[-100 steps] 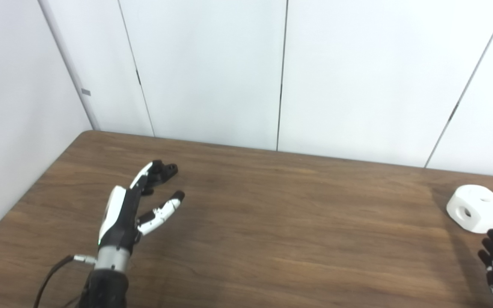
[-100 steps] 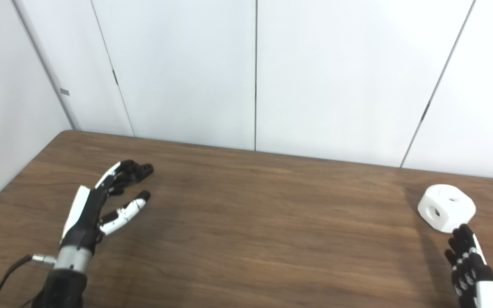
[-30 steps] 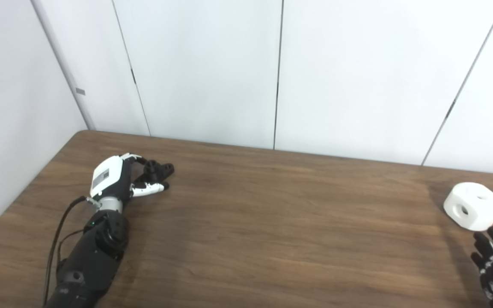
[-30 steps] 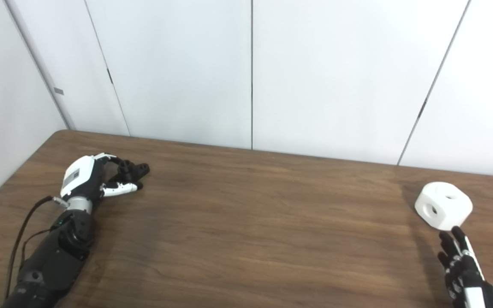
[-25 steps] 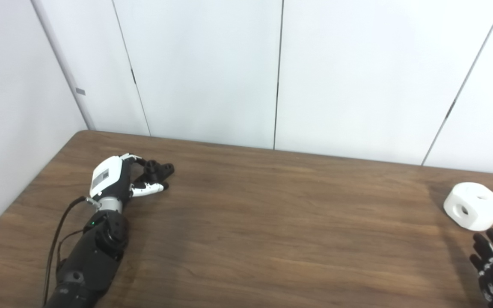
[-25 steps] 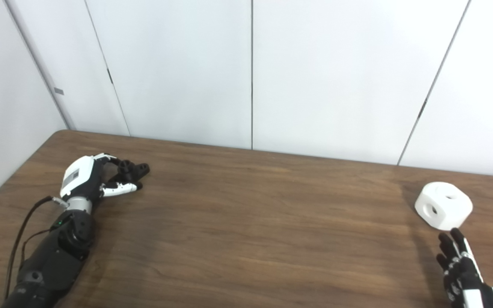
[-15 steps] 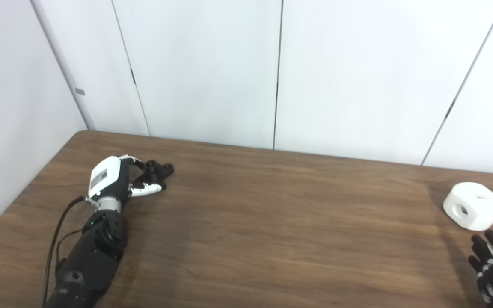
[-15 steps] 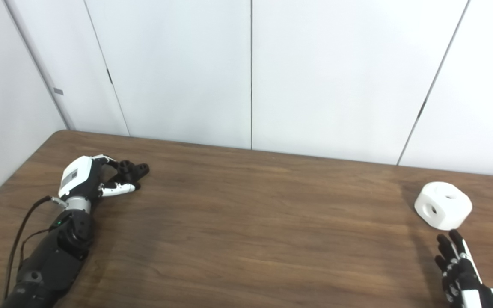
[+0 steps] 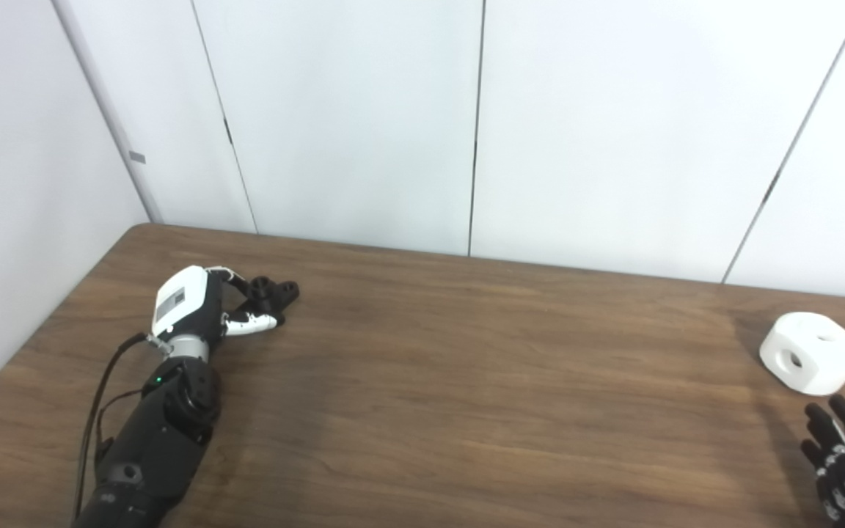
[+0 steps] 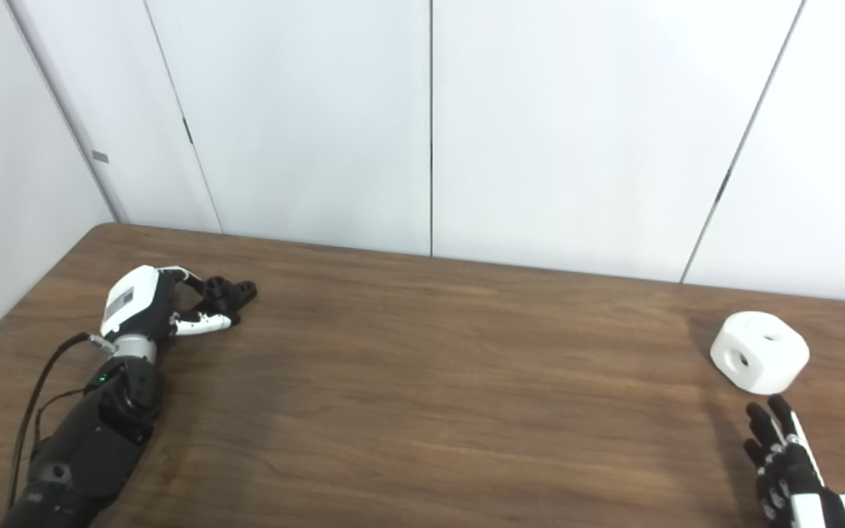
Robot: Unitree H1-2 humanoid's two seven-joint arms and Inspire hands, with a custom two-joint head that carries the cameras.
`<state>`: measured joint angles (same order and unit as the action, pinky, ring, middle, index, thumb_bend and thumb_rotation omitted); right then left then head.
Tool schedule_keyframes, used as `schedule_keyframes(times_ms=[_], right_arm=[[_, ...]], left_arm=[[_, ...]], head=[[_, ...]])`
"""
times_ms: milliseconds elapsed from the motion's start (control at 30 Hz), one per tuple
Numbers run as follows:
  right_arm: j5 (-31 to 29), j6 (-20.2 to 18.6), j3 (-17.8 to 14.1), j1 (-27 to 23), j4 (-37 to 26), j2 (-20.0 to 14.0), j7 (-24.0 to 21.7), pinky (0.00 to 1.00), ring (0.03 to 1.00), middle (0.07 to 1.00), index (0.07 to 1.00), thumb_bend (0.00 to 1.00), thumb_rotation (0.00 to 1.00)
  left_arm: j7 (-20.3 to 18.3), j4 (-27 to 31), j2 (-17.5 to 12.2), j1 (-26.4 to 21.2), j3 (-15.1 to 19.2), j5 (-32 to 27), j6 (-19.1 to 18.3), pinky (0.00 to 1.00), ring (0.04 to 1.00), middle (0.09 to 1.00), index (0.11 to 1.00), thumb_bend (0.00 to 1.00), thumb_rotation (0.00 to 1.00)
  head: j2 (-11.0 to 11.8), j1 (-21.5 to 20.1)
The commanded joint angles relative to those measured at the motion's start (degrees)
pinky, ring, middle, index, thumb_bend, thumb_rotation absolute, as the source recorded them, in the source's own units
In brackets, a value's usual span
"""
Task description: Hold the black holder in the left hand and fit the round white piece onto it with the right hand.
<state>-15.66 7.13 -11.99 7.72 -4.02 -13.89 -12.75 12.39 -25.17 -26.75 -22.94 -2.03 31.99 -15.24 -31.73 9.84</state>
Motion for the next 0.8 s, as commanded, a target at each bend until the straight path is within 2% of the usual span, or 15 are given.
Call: schedule_keyframes(times_ms=[0, 33, 67, 133, 267, 567, 767], right_arm=[[-0.9, 0.1, 0.4, 2.3, 1.1, 1.8, 0.6, 1.00, 0.996, 0.959, 0.999, 0.65, 0.91], [-0.9, 0.1, 0.4, 2.3, 1.0, 1.9, 0.6, 1.00, 0.993, 0.959, 0.997, 0.65, 0.91], [-0.9, 0.0, 0.4, 2.3, 0.9, 1.9, 0.7, 1.00, 0.988, 0.960, 0.996, 0.65, 0.91], [-0.9, -0.4, 0.4, 2.4, 0.6, 1.8, 0.6, 1.00, 0.995, 0.960, 0.996, 0.66, 0.91], [-1.0, 0.2, 0.4, 2.4, 0.8, 1.7, 0.2, 1.00, 0.999, 0.960, 1.000, 0.66, 0.91], [-1.1, 0.3, 0.4, 2.3, 0.8, 1.7, 0.2, 1.00, 1.000, 0.961, 1.000, 0.65, 0.92], [-0.9, 0.5, 0.5, 2.2, 0.7, 1.9, 0.3, 1.00, 0.992, 0.963, 1.000, 0.65, 0.91]], left_arm=[[0.4, 1.4, -2.2, -1.5, 0.1, 0.6, 0.3, 0.98, 0.920, 0.835, 0.553, 0.85, 0.15], [0.3, 1.3, -2.1, -1.5, 0.3, 0.1, 0.7, 0.96, 0.916, 0.829, 0.515, 0.66, 0.10], [0.2, 1.2, -2.1, -1.4, 0.4, -0.3, 1.2, 0.95, 0.917, 0.826, 0.501, 0.59, 0.08], [0.4, 0.6, -2.2, -1.4, 0.2, -0.7, 2.2, 0.89, 0.910, 0.814, 0.489, 0.54, 0.06], [0.5, -0.1, -2.5, -1.4, -0.4, -0.5, 3.8, 0.78, 0.861, 0.765, 0.484, 0.52, 0.05], [0.4, -1.2, -2.3, -1.9, -1.2, -0.3, 3.8, 0.77, 0.854, 0.753, 0.484, 0.52, 0.05], [-0.1, 0.6, -2.1, -0.9, -1.9, -0.2, 4.0, 0.74, 0.845, 0.756, 0.485, 0.52, 0.05]], head=[[0.0, 0.0], [-0.1, 0.1], [-0.1, 0.1], [-0.1, 0.0], [-0.3, -0.1], [-0.4, -0.2], [-0.3, -0.3]])
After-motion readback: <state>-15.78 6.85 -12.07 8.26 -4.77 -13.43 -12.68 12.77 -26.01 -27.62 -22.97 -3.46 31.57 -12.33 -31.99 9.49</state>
